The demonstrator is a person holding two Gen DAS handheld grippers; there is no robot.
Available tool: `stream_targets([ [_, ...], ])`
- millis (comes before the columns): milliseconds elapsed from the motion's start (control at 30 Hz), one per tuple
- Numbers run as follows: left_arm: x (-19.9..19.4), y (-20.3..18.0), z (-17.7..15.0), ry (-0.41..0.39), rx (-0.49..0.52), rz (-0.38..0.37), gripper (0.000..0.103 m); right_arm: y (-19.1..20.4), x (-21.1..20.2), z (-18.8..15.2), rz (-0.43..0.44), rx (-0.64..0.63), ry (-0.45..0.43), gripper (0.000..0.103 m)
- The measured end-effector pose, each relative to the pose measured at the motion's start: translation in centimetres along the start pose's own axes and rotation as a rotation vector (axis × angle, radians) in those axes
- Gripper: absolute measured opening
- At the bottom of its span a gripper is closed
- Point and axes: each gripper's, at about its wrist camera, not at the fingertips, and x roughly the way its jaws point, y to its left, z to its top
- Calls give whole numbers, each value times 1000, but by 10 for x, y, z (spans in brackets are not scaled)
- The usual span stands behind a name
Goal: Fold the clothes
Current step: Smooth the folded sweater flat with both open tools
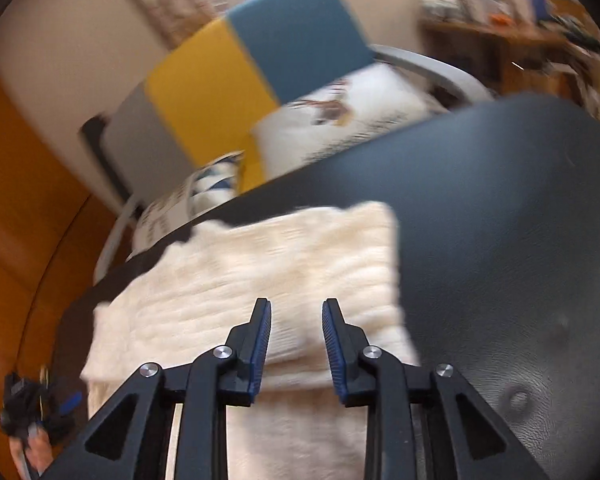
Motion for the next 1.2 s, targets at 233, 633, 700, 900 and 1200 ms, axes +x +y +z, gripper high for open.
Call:
stream_targets([
  [233,25,2,-5,41,-147,-106,39,50,41,-13,-13,-101,99,27],
  [633,36,28,3,-155,-265,-40,39,38,70,-19,-3,-43,142,25],
  [700,30,37,6,-206,-279,-32,37,36,70,-23,7,-50,148,25],
  [900,29,32,8,-181,-201,35,24,34,70,-22,22,-49,164,25],
  [1200,-7,-35,8,-168,122,124,34,50,47,1,63,-127,138,25],
])
